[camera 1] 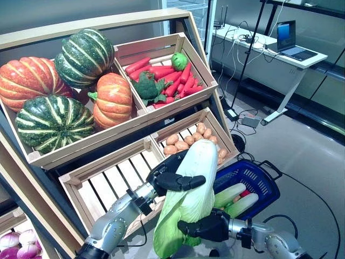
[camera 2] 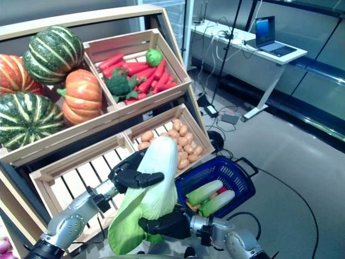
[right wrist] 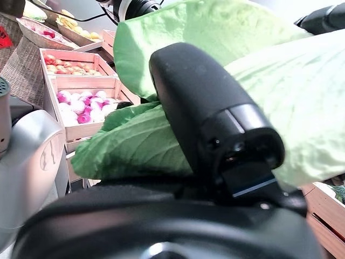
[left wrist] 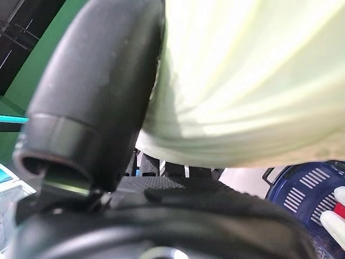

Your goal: Put vegetables into the basket

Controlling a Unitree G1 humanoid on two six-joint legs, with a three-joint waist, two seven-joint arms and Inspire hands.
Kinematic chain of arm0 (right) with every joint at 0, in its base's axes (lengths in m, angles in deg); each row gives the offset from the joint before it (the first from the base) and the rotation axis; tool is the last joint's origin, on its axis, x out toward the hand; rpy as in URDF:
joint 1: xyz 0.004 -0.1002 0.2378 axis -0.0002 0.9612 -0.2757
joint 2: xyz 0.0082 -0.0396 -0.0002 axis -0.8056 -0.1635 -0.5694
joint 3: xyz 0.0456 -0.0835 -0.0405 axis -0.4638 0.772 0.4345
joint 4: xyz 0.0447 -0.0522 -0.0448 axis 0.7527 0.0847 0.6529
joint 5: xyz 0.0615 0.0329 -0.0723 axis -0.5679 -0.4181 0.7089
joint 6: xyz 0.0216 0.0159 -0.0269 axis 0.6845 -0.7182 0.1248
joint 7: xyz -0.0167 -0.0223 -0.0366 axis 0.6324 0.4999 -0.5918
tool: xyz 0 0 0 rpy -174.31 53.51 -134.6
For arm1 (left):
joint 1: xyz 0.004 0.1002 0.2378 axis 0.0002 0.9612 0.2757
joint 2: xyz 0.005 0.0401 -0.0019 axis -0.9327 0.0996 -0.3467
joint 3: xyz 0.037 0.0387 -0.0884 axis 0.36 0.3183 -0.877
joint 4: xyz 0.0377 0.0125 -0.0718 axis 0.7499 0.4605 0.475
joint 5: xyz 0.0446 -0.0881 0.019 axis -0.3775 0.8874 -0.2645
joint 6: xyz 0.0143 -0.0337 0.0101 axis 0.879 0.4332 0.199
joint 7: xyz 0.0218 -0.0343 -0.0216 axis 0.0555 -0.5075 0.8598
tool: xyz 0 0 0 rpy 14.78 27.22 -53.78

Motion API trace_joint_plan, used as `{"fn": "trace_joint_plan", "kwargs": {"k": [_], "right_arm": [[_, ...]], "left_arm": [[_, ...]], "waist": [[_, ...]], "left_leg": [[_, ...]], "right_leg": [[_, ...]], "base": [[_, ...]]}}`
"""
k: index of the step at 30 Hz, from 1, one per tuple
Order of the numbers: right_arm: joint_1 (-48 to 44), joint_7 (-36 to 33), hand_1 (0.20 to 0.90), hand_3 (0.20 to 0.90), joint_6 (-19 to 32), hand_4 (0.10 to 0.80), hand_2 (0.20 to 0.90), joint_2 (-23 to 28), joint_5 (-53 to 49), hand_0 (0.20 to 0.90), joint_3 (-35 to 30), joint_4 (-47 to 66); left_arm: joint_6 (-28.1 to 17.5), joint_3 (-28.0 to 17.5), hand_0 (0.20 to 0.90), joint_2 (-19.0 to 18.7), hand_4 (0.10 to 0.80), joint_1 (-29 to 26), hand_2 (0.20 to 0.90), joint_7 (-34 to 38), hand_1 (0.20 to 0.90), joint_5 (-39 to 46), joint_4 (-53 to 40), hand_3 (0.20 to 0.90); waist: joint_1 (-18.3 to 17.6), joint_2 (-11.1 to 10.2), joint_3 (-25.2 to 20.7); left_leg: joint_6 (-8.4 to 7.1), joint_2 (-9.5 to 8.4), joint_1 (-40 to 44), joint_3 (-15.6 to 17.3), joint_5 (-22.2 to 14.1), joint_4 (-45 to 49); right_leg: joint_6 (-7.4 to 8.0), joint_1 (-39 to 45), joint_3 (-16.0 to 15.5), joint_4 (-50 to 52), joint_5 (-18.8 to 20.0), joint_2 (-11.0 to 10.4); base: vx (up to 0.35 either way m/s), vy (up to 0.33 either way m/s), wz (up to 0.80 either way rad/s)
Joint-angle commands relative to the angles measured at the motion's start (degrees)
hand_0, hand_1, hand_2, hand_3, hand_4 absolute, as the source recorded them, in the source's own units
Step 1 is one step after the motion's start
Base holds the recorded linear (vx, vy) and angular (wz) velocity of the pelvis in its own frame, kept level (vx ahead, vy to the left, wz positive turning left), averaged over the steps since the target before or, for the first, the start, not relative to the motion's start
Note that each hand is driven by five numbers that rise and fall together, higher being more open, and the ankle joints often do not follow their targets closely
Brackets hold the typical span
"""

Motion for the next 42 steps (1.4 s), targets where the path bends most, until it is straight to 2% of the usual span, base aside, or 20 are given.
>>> {"fn": "trace_joint_plan", "kwargs": {"k": [1,2,11,20,29,37,42], "right_arm": [[-6.59,5.26,0.300,0.300,10.17,0.400,0.300,-6.21,-13.64,0.300,-4.90,5.32],[-6.50,5.15,0.300,0.300,10.27,0.400,0.300,-6.51,-13.43,0.300,-4.85,5.26],[-6.16,5.13,0.300,0.300,10.21,0.400,0.300,-7.47,-12.29,0.300,-5.60,4.42],[-5.58,2.61,0.300,0.300,11.40,0.400,0.300,-5.82,-14.24,0.300,-7.88,4.54],[-4.24,-3.73,0.300,0.300,15.60,0.400,0.300,-5.96,-22.65,0.300,-17.20,4.70],[-1.22,-6.05,0.300,0.300,18.90,0.400,0.300,-6.61,-23.45,0.300,-24.82,3.00],[-0.78,-9.02,0.300,0.300,21.91,0.400,0.300,-8.22,-24.47,0.300,-29.84,-0.27]], "left_arm": [[-1.70,2.82,0.535,2.11,0.557,-4.97,0.535,-5.50,0.535,1.50,-0.69,0.535],[-1.56,2.79,0.900,2.30,0.800,-4.88,0.900,-5.44,0.900,1.28,-0.68,0.900],[-1.76,1.79,0.900,2.64,0.800,-4.72,0.900,-5.42,0.900,0.70,-0.84,0.900],[-2.80,0.52,0.900,1.90,0.800,-4.46,0.900,-4.69,0.900,0.25,-1.35,0.900],[-3.26,-3.07,0.900,1.14,0.800,-3.97,0.900,-6.18,0.900,-0.92,-2.10,0.900],[-5.28,-7.27,0.900,0.26,0.800,-3.18,0.900,-6.72,0.900,-4.57,-5.04,0.900],[-6.46,-12.08,0.900,-0.93,0.800,-3.78,0.900,-5.40,0.900,-5.87,-5.84,0.900]], "waist": [[0.71,-0.61,-0.86],[0.72,-0.59,-0.89],[0.56,-0.43,-0.79],[0.31,-0.62,-0.79],[-0.84,-0.80,-0.35],[-1.73,-1.03,-0.37],[-2.10,-1.05,-0.36]], "left_leg": [[-1.07,-0.57,0.04,-1.13,-4.17,0.49],[-1.06,-0.58,0.03,-1.15,-4.16,0.49],[-1.02,-0.56,-0.10,-1.02,-4.14,0.49],[-1.06,-0.49,-0.11,-0.94,-4.10,0.49],[-1.00,-0.27,-0.53,-0.50,-4.14,0.49],[-0.93,-0.12,-0.81,-0.17,-4.13,0.49],[-1.06,0.15,-0.97,0.11,-4.09,0.49]], "right_leg": [[3.54,4.52,-3.06,0.31,-2.78,-3.16],[3.53,4.51,-3.02,0.31,-2.78,-3.17],[3.42,4.31,-2.85,0.31,-2.76,-3.21],[3.40,4.33,-2.90,0.31,-2.70,-3.18],[3.40,3.71,-2.54,0.31,-2.46,-2.89],[3.32,3.28,-2.10,0.31,-2.41,-2.57],[3.05,3.09,-1.83,0.31,-2.50,-2.26]], "base": [[0.000,0.000,0.00],[0.000,0.000,0.00],[0.000,0.000,0.00],[0.000,0.000,0.00],[-0.016,-0.004,0.00],[-0.003,-0.002,0.00],[-0.004,-0.014,-0.04]]}}
